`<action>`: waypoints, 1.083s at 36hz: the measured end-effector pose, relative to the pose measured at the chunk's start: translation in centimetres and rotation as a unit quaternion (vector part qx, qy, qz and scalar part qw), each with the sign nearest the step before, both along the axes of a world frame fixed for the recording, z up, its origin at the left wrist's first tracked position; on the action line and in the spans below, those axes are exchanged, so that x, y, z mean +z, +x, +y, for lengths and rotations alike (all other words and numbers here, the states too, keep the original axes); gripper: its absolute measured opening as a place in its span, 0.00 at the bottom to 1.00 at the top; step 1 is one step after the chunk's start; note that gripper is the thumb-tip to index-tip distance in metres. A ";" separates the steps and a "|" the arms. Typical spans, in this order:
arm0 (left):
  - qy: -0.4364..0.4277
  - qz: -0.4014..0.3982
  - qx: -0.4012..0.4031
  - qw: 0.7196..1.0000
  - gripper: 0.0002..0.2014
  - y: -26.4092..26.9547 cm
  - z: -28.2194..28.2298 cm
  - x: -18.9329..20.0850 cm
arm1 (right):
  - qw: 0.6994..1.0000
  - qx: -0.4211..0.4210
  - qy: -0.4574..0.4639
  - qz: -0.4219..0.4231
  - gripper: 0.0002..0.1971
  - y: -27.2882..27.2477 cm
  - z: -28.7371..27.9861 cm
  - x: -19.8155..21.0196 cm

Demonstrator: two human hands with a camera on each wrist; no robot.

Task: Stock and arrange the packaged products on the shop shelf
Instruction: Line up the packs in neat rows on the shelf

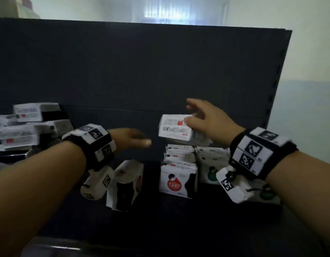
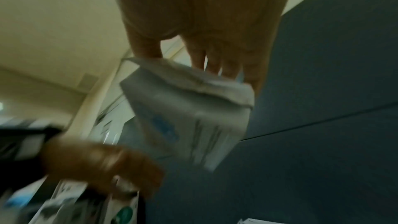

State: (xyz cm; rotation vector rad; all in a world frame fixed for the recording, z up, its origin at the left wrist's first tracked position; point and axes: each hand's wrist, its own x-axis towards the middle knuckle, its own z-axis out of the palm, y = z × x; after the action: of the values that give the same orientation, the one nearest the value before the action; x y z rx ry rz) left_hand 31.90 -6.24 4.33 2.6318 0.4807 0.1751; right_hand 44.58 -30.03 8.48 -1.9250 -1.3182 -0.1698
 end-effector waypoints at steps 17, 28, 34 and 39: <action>-0.393 -0.140 -0.166 0.893 0.35 0.9 -7.0 5.6 | 0.903 0.025 0.101 -0.416 0.52 -0.3 -4.0 -2.8; -0.102 -0.184 -0.144 0.967 0.49 0.1 -12.2 8.0 | 0.997 0.068 -0.027 0.001 0.56 0.6 -5.2 2.1; -0.071 -0.183 -0.151 0.969 0.58 0.7 -14.1 7.3 | 0.982 0.082 -0.166 -0.020 0.56 -0.1 -5.9 1.5; 0.001 -0.111 -0.117 0.987 0.50 0.2 -13.3 7.0 | 0.982 0.058 -0.179 0.014 0.50 0.1 -6.3 -0.3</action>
State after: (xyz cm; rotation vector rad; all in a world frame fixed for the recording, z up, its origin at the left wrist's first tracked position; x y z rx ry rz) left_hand 32.07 -19.58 11.38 2.6035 0.0963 0.3866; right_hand 44.69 -36.31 8.14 -2.1262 -1.5179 0.1644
